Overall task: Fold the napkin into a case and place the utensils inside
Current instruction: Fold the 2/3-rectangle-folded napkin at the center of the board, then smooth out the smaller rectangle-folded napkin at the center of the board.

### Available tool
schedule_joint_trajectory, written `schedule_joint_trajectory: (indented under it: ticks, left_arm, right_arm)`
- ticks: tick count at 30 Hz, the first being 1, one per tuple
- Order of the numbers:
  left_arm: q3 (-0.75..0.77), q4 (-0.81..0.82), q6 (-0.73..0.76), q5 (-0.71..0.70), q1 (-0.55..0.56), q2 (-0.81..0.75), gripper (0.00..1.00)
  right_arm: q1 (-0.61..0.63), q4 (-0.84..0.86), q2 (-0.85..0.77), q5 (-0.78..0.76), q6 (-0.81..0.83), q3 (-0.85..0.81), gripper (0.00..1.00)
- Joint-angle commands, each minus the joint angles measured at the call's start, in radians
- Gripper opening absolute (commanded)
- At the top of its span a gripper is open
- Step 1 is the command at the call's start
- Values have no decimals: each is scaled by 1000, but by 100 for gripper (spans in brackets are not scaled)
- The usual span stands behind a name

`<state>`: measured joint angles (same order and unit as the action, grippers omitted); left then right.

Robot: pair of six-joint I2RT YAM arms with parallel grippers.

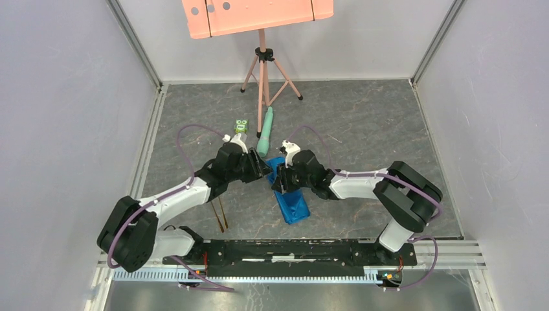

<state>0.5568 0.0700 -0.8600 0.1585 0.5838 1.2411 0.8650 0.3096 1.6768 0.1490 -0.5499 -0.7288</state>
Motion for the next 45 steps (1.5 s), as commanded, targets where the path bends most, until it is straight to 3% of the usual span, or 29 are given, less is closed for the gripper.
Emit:
schedule_joint_trajectory:
  ticks: [1, 5, 7, 12, 17, 27, 38, 45]
  left_arm:
    - [99, -64, 111, -7, -7, 41, 56]
    - [198, -180, 128, -62, -7, 108, 59]
    - [255, -273, 118, -119, -7, 134, 69]
    - [298, -303, 82, -150, -7, 168, 78]
    - [399, -402, 26, -186, 1, 292, 74]
    - [446, -391, -31, -258, 48, 382, 72]
    - [482, -383, -36, -280, 61, 445, 56]
    - [492, -387, -12, -274, 61, 440, 30]
  right_arm:
    - [-18, 33, -84, 62, 54, 1, 43]
    - [-28, 22, -106, 77, 50, 7, 43]
    - [-29, 20, -122, 75, 47, 19, 43]
    - [-41, 12, -163, 56, 46, 66, 42]
    - [-35, 39, -177, 113, 20, 121, 38]
    - [-10, 34, -196, 125, 33, 169, 36]
    - [38, 19, -220, 115, 39, 212, 34]
    - [63, 34, -221, 99, 29, 255, 33]
